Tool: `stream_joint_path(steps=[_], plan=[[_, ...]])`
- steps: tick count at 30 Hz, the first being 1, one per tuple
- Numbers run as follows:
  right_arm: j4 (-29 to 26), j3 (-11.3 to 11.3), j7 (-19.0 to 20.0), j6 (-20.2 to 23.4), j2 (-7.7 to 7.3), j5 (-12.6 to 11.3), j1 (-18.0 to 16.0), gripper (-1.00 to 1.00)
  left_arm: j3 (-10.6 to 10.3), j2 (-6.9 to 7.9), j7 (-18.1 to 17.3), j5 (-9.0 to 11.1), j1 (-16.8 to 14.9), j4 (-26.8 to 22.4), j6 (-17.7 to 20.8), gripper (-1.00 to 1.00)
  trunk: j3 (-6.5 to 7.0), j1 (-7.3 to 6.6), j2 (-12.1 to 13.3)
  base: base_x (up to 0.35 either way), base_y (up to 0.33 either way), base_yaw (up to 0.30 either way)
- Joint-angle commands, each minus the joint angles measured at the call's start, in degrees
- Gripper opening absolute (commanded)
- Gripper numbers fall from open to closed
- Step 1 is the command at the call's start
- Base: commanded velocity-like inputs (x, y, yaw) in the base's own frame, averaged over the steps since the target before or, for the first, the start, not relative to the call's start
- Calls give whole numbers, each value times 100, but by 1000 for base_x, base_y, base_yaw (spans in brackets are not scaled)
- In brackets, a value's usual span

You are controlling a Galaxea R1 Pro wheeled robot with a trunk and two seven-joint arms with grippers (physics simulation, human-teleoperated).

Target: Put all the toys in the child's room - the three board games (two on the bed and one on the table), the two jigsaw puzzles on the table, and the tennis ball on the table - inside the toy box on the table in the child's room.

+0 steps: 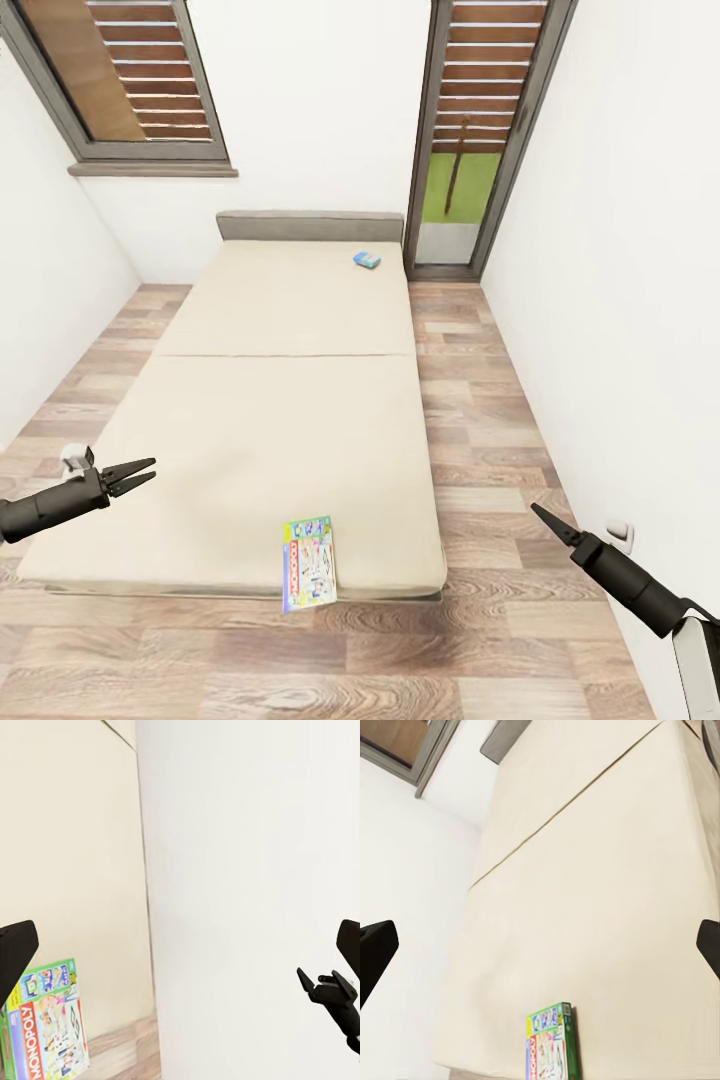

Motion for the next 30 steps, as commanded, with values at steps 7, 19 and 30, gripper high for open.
stream_joint_path(steps=[7, 19, 30], plan=[[1, -4, 9, 42, 12, -12, -4, 100, 2, 1, -22, -2, -4, 1, 60, 100, 58, 3, -9, 0, 0, 0], [6, -4, 6, 29, 5, 7, -4, 100, 2, 6, -25, -2, -4, -1, 63, 100, 172, 3, -9, 0, 0, 0], [7, -9, 7, 26, 14, 19, -4, 100, -5, 4, -32, 3, -3, 8, 60, 100, 276, 3, -9, 0, 0, 0]])
